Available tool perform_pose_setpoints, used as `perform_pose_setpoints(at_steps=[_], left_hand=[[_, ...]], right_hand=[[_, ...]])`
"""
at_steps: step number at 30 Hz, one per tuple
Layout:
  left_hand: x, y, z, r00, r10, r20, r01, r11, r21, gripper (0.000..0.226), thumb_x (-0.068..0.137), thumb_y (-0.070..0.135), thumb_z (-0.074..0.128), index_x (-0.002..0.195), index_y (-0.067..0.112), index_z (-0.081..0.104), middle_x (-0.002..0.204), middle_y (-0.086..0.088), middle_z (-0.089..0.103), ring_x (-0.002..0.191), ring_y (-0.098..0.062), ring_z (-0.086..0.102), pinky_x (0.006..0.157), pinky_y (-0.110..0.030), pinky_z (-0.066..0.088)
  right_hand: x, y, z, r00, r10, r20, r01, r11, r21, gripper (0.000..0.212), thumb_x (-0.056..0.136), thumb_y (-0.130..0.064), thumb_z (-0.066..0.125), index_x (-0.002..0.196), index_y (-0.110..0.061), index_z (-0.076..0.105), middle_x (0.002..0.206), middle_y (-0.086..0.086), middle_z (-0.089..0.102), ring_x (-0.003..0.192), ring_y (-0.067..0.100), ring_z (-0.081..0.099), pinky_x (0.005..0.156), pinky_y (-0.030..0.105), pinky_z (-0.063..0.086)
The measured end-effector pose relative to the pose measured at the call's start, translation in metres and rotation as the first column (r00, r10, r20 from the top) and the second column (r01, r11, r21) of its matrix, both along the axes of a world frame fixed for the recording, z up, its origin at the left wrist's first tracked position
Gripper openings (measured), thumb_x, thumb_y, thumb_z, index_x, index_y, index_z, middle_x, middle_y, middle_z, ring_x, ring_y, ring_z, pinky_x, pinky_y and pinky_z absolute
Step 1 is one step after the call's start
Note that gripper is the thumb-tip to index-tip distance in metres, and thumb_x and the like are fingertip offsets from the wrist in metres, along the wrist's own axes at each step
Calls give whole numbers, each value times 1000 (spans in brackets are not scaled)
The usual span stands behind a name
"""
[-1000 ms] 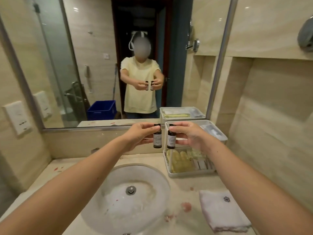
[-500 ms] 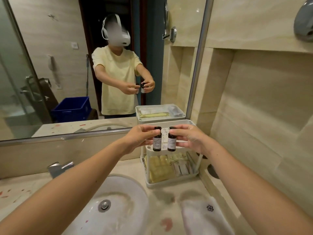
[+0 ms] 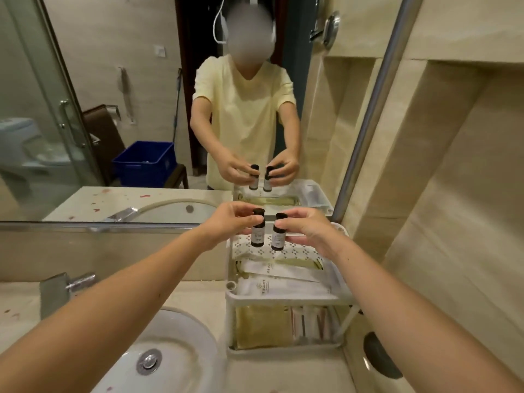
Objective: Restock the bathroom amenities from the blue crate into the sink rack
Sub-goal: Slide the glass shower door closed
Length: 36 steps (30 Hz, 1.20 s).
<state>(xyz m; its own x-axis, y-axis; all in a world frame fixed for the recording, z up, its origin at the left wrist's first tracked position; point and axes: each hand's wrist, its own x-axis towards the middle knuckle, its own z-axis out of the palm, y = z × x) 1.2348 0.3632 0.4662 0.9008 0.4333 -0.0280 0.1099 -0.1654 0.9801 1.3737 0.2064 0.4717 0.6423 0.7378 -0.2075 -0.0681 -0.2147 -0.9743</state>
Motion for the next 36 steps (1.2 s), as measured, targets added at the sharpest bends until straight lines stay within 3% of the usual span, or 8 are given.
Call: perform_pose_setpoints(at_steps=[4, 7, 12, 17, 21, 26, 36], left_hand=[[13, 17, -14, 997, 68, -33, -64, 993, 101, 18, 90, 14, 69, 106, 21, 69, 98, 1, 74, 84, -3, 69, 70, -17, 56], [19, 28, -23, 995, 93, -39, -84, 976, 201, 20, 89, 12, 69, 109, 16, 70, 96, 0, 74, 78, 0, 67, 64, -13, 51], [23, 39, -34, 987, 140, -80, -102, 926, 363, 30, 88, 16, 71, 118, 15, 68, 99, 4, 72, 92, -8, 68, 82, -23, 55], [22, 46, -43, 978, 192, -83, -126, 859, 496, 32, 88, 23, 71, 120, 21, 68, 93, 16, 68, 83, 0, 65, 78, -21, 54], [22, 48, -46, 973, 222, -69, -153, 835, 529, 35, 88, 25, 70, 122, 22, 67, 102, 9, 70, 86, -4, 64, 83, -32, 56], [23, 50, -47, 969, 236, -74, -166, 843, 511, 37, 89, 23, 70, 125, 21, 66, 105, 7, 70, 85, -3, 63, 84, -33, 55], [20, 48, -46, 961, 266, -80, -188, 835, 517, 47, 88, 24, 71, 133, 22, 59, 105, 12, 66, 86, -10, 64, 84, -38, 56]], right_hand=[[10, 28, -15, 999, 23, 30, -22, 1000, -11, 24, 72, -7, 84, 91, -15, 72, 89, 0, 76, 86, 14, 73, 74, 29, 59], [13, 45, -25, 999, 24, 47, -24, 1000, 2, 23, 74, -5, 82, 93, -14, 72, 93, 2, 74, 90, 17, 71, 76, 31, 59], [15, 64, -36, 997, 28, 68, -30, 999, 15, 25, 74, -4, 82, 95, -13, 71, 99, 5, 73, 97, 21, 70, 84, 39, 59], [14, 74, -44, 994, 30, 101, -33, 999, 24, 26, 74, -3, 82, 94, -15, 71, 96, 1, 73, 96, 19, 70, 82, 36, 60], [12, 80, -48, 992, 16, 128, -20, 999, 31, 27, 75, -3, 81, 98, -14, 71, 98, 3, 73, 95, 18, 70, 82, 34, 60], [13, 84, -52, 988, 5, 157, -12, 999, 48, 30, 75, -1, 79, 99, -17, 72, 99, 1, 74, 96, 18, 70, 83, 34, 58], [9, 84, -55, 983, -5, 186, -4, 999, 50, 50, 76, 2, 76, 123, -12, 66, 111, 2, 71, 105, 15, 67, 93, 37, 55]])
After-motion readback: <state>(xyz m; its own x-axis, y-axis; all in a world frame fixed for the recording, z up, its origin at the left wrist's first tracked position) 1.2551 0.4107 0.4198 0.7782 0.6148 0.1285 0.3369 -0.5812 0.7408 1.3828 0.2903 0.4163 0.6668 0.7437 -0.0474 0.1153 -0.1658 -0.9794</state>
